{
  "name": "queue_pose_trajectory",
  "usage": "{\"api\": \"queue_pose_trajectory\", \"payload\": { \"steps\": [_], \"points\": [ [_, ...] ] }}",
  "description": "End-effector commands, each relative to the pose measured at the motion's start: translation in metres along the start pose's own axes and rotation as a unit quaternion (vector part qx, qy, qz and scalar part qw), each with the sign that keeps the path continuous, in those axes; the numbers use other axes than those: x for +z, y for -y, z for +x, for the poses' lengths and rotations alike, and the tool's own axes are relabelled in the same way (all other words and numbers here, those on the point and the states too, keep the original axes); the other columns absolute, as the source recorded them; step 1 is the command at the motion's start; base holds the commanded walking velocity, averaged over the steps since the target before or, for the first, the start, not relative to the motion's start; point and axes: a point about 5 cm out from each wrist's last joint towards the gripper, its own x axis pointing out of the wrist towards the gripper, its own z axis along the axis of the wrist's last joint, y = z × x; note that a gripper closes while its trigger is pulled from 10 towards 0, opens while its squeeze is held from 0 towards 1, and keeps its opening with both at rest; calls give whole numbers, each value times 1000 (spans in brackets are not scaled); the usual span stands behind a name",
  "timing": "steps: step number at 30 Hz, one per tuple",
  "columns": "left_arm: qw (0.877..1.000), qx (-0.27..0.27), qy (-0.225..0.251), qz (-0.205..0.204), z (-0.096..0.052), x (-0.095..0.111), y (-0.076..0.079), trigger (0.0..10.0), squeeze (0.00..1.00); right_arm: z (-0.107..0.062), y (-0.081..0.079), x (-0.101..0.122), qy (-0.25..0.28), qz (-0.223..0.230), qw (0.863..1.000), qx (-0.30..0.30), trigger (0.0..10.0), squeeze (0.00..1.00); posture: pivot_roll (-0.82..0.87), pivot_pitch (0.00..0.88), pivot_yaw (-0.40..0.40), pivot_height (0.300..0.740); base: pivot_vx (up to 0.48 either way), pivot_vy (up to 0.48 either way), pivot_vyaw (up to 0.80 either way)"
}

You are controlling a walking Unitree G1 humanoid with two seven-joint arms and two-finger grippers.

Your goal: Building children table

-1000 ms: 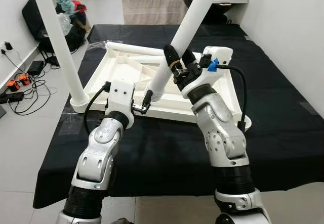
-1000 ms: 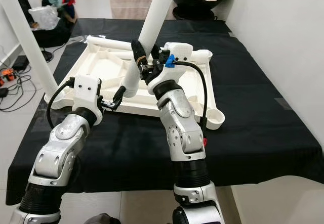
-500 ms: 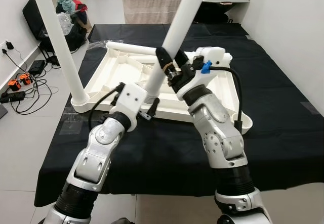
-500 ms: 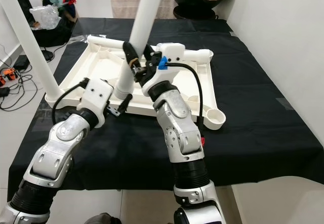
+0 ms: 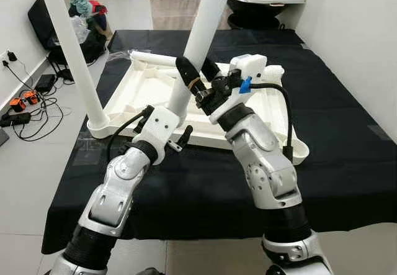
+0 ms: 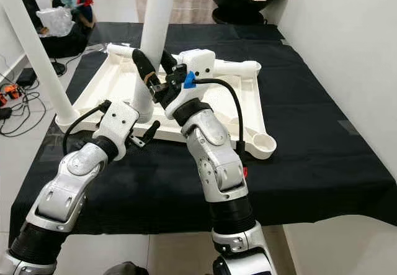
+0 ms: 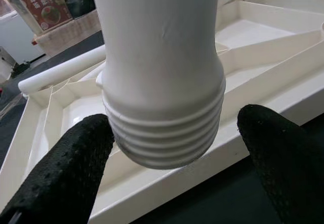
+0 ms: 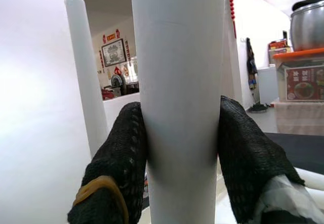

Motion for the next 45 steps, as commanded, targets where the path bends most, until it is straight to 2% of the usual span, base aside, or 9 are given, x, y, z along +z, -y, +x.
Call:
{"api": "queue_pose_trajectory", "payload": {
  "steps": [1, 10, 27, 28, 41, 42, 44, 45],
  "points": [
    [1000, -3, -1, 6, -2, -4, -1, 10000, 0, -1, -5, 4, 6, 6, 1000, 18, 0, 0, 20, 6, -53, 740, 0, 0, 0],
    [1000, -18, 14, 8, 0, 1, 6, 10000, 0, -3, -12, 0, -5, 11, 999, 38, 0, 0, 20, 8, -54, 740, 0, 0, 0],
    [1000, -14, 13, 4, 1, -1, 4, 10000, 0, -7, -19, -2, -14, 23, 998, 49, 0, 0, 18, 12, -51, 740, 0, 0, 0],
    [1000, -11, 15, 4, 1, -2, 4, 0, 0, -7, -19, -1, -13, 24, 998, 51, 0, 0, 14, 12, -52, 740, 0, 0, 0],
    [1000, 0, 17, 7, 1, -4, 3, 157, 0, -4, -9, 3, -9, 25, 999, 29, 0, 0, 13, 13, -53, 740, 0, 0, 0],
    [1000, 2, 14, 7, 1, -4, 2, 10000, 0, -3, -8, 4, -9, 25, 999, 22, 10000, 0, 13, 13, -53, 740, 0, 0, 0],
    [1000, 3, 13, 10, 1, -4, 2, 10000, 0, -2, -6, 4, -9, 24, 1000, 16, 10000, 0, 13, 13, -53, 740, 0, 0, 0],
    [1000, 5, 14, 15, 2, -3, 1, 10000, 0, -2, -6, 4, -9, 24, 1000, 12, 10000, 1000, 13, 12, -53, 740, 0, 0, 0]
  ]
}}
